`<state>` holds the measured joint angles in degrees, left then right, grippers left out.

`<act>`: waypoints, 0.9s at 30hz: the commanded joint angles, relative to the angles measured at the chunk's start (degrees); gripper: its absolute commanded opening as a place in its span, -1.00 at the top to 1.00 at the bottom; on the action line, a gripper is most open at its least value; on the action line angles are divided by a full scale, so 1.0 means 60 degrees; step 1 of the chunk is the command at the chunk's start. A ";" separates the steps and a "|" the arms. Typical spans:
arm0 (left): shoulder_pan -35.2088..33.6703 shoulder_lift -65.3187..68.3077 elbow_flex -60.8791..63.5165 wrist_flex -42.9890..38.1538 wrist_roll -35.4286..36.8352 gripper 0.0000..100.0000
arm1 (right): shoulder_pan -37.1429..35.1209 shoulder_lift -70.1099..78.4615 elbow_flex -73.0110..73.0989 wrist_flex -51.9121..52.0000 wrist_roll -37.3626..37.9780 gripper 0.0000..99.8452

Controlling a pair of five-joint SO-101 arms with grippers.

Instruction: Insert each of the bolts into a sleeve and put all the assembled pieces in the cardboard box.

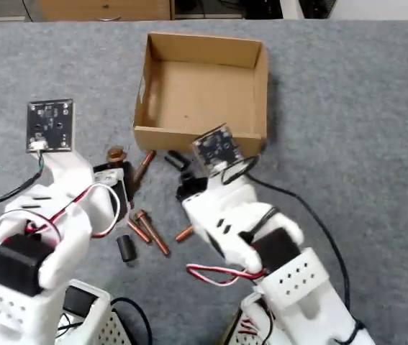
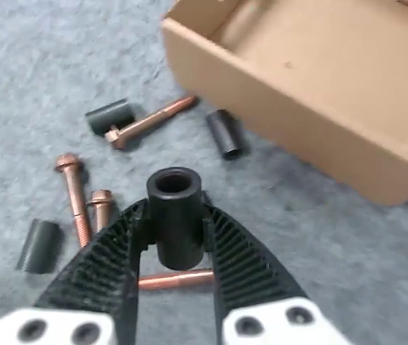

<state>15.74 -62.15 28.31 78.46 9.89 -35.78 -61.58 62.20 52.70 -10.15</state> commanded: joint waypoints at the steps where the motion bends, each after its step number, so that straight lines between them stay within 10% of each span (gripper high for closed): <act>1: -0.0088 -0.0212 0.0762 -0.1524 -0.0176 0.96 | -0.0593 0.0022 0.0300 -0.0557 -0.0103 1.00; 11: -0.0440 -0.0154 0.1626 -0.3839 0.0498 0.96 | -0.1897 0.0022 0.0593 -0.0645 -0.1304 1.00; 27: -0.0513 -0.0242 0.1700 -0.2857 0.1480 0.96 | -0.2147 -0.1766 0.2103 -0.2696 -0.1231 1.00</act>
<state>12.92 -62.59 38.59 61.23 18.33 -48.35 -68.88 74.95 38.11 -17.19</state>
